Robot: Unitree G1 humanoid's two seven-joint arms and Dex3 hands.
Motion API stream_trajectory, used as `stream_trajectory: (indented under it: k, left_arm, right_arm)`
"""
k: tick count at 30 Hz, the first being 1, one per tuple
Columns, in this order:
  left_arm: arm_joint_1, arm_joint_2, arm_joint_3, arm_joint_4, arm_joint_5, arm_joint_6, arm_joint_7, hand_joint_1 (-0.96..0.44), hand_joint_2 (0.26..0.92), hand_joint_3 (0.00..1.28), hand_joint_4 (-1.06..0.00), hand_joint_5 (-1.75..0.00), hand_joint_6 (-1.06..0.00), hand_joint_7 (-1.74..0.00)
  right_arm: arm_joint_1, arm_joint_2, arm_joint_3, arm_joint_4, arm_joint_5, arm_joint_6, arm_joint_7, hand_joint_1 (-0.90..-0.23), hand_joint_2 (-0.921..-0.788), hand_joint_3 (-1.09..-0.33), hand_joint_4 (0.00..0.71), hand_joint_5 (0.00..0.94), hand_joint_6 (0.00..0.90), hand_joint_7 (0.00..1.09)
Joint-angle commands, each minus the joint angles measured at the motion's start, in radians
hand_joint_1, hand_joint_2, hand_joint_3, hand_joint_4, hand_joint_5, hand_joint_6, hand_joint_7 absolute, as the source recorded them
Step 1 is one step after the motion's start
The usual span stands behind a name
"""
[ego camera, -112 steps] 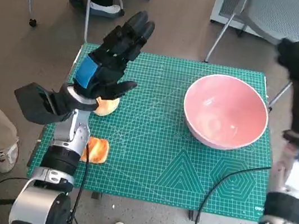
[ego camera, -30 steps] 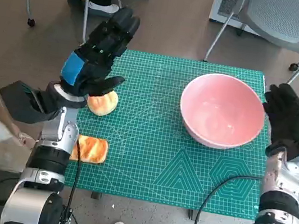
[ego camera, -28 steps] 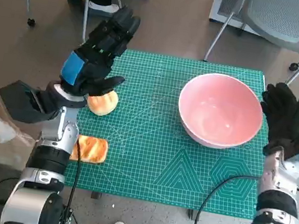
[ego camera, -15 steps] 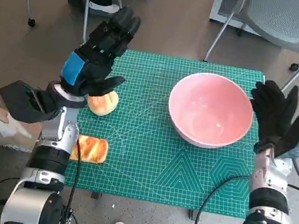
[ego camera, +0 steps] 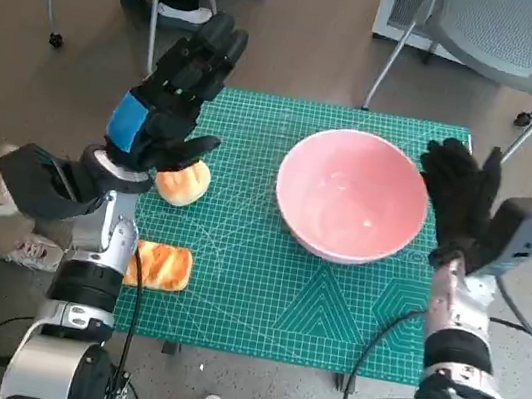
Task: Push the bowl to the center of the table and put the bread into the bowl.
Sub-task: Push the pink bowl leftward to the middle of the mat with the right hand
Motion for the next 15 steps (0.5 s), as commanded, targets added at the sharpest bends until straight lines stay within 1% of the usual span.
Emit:
stream_trajectory:
  k: [1, 3, 6, 15]
  left_arm:
    - [0.017, 0.009, 0.007, -0.018, 0.002, -0.001, 0.006, -0.64, 0.921, 0.20, -0.01, 0.00, -0.17, 0.00]
    - [0.018, 0.009, 0.007, -0.020, 0.004, -0.002, 0.009, -0.64, 0.921, 0.20, -0.01, 0.00, -0.17, 0.00]
    - [0.019, 0.009, 0.006, -0.021, 0.004, -0.003, 0.011, -0.64, 0.921, 0.20, -0.01, 0.00, -0.18, -0.01]
    - [0.023, 0.008, 0.008, -0.023, 0.000, -0.002, 0.012, -0.64, 0.921, 0.20, -0.01, 0.00, -0.18, -0.01]
  right_arm:
    - [0.006, 0.030, 0.010, 0.013, -0.010, 0.011, -0.003, -0.618, -0.921, -0.804, 0.185, 0.016, 0.266, 0.14]
    - [0.004, 0.038, 0.013, 0.013, -0.011, 0.011, -0.002, -0.617, -0.921, -0.802, 0.190, 0.017, 0.266, 0.14]
    - [0.002, 0.050, 0.019, 0.013, -0.013, 0.010, 0.000, -0.633, -0.921, -0.797, 0.195, 0.017, 0.256, 0.13]
    - [-0.004, 0.080, 0.028, 0.011, -0.007, 0.008, 0.010, -0.659, -0.921, -0.779, 0.202, 0.015, 0.245, 0.13]
